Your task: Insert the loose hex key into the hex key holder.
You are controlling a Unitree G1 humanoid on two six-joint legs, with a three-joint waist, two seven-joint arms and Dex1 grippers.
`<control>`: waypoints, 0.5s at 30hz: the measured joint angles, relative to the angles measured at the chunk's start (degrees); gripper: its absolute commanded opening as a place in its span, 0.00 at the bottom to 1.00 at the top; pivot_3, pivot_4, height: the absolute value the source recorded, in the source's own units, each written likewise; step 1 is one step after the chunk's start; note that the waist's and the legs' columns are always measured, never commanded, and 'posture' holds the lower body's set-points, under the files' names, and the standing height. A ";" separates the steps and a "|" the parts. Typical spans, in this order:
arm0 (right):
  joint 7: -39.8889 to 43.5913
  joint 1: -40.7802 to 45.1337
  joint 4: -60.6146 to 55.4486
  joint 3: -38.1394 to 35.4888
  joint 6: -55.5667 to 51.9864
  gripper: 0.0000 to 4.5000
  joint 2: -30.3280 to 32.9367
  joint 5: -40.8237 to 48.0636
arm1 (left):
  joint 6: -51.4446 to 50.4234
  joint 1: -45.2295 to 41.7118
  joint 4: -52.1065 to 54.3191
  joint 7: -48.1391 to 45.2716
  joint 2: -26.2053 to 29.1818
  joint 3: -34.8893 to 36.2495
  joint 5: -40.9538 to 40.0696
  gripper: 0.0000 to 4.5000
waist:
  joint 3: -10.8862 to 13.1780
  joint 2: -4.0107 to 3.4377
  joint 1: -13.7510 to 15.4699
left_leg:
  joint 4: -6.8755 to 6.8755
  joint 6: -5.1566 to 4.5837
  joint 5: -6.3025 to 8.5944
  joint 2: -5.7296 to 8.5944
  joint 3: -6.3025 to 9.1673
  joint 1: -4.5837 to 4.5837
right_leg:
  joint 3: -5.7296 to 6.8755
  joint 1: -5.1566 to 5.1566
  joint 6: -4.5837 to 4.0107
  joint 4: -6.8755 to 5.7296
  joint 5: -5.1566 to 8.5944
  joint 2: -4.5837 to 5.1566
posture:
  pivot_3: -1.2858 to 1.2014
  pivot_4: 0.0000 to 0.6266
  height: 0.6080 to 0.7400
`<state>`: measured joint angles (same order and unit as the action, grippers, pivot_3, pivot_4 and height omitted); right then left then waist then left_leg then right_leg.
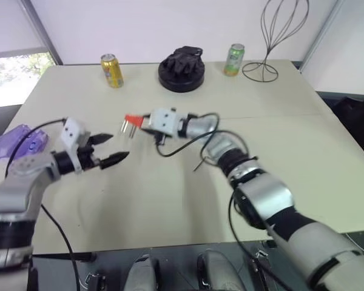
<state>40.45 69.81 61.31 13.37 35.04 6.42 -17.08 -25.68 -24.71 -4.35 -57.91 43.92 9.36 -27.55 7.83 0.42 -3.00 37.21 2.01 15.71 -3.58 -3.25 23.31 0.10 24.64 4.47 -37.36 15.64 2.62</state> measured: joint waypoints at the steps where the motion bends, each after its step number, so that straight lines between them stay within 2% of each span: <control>1: 0.07 -0.03 -2.91 0.88 2.44 0.22 2.34 -0.92 | 0.18 -2.70 -1.95 -1.42 -0.15 -0.76 0.05 1.00 | -0.01 0.01 0.06 | -0.01 0.03 -0.02 0.00 -0.01 0.01 | 0.00 0.01 0.00 0.03 0.00 -0.01 | 0.52 0.24 1.00; 4: -3.81 -0.61 -9.73 5.34 10.66 0.22 10.47 -8.67 | -0.38 -11.31 -8.40 -5.16 -1.96 -2.37 -0.33 1.00 | 0.00 0.03 0.45 | 0.03 0.06 -0.03 0.02 -0.04 0.02 | -0.01 0.01 0.00 0.04 0.00 -0.01 | 0.52 0.24 1.00; 8: -16.59 -1.45 -12.81 10.34 17.63 0.22 18.85 -21.57 | -4.24 -20.65 -15.20 -11.20 -5.05 -4.53 -1.98 1.00 | 0.03 0.03 0.46 | 0.08 0.18 -0.11 0.05 -0.05 0.03 | -0.04 0.03 0.01 0.06 0.00 -0.01 | 0.52 0.24 1.00; 11: -24.51 -1.44 -13.52 12.12 20.05 0.22 22.00 -27.42 | -6.66 -24.07 -17.51 -15.88 -7.10 -7.05 -2.80 1.00 | 0.04 0.03 0.19 | 0.06 0.23 -0.15 0.03 -0.07 0.02 | -0.10 0.09 0.00 0.03 0.00 -0.06 | 0.52 0.24 1.00; 15: -30.69 -1.34 -13.84 12.39 20.63 0.22 23.96 -29.69 | -5.78 -28.27 -24.17 -19.47 -10.37 -9.47 -1.48 1.00 | 0.06 0.04 -0.05 | 0.08 0.29 -0.20 0.00 -0.06 0.02 | -0.10 0.14 0.00 0.03 0.00 -0.10 | 0.52 0.24 1.00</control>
<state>9.75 68.47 47.46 25.76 55.67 30.39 -46.77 -31.46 -52.98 -28.52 -77.38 33.55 -0.11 -29.02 7.89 0.46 -3.06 37.29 2.30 15.51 -3.58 -3.31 23.32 0.00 24.77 4.47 -37.33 15.65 2.52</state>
